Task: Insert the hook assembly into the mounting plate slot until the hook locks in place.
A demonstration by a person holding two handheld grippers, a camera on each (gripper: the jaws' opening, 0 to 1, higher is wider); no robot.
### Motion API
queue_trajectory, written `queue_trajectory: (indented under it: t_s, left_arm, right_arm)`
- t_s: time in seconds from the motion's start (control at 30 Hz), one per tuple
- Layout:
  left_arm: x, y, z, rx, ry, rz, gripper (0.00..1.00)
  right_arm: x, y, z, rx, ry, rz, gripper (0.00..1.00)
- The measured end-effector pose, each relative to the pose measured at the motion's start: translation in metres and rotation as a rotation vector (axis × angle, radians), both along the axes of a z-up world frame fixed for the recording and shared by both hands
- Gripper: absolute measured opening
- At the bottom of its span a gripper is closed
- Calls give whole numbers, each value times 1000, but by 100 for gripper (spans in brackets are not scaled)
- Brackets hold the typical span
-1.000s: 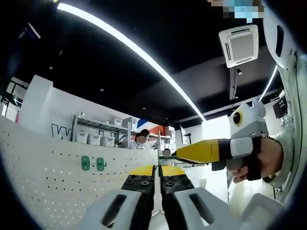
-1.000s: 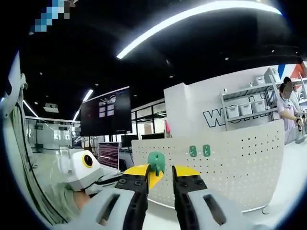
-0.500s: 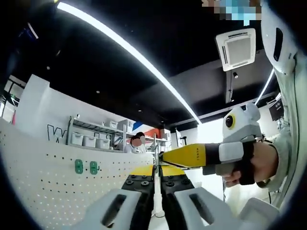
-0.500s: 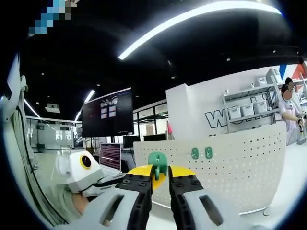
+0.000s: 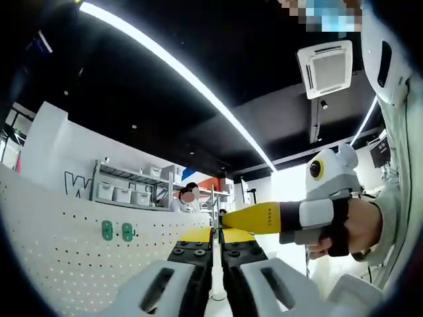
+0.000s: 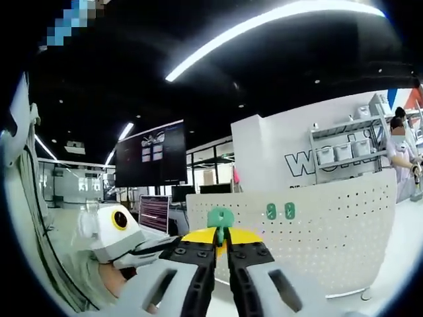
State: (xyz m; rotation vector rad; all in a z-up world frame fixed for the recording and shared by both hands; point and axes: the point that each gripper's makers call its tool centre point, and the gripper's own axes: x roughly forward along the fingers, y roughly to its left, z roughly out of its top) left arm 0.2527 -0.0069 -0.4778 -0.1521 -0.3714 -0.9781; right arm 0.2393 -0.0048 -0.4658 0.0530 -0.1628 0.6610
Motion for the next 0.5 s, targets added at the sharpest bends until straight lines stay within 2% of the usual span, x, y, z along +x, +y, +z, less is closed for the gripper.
queue_trajectory:
  t_s: [0.07,0.5]
  left_arm:
    - [0,1,0,1,-2,3,3]
    - [0,2,-2,22,-13,18,3]
  right_arm:
    - [0,-2,0,23,16,-1,2]
    - [-5,1,-2,-9,13,-8,1]
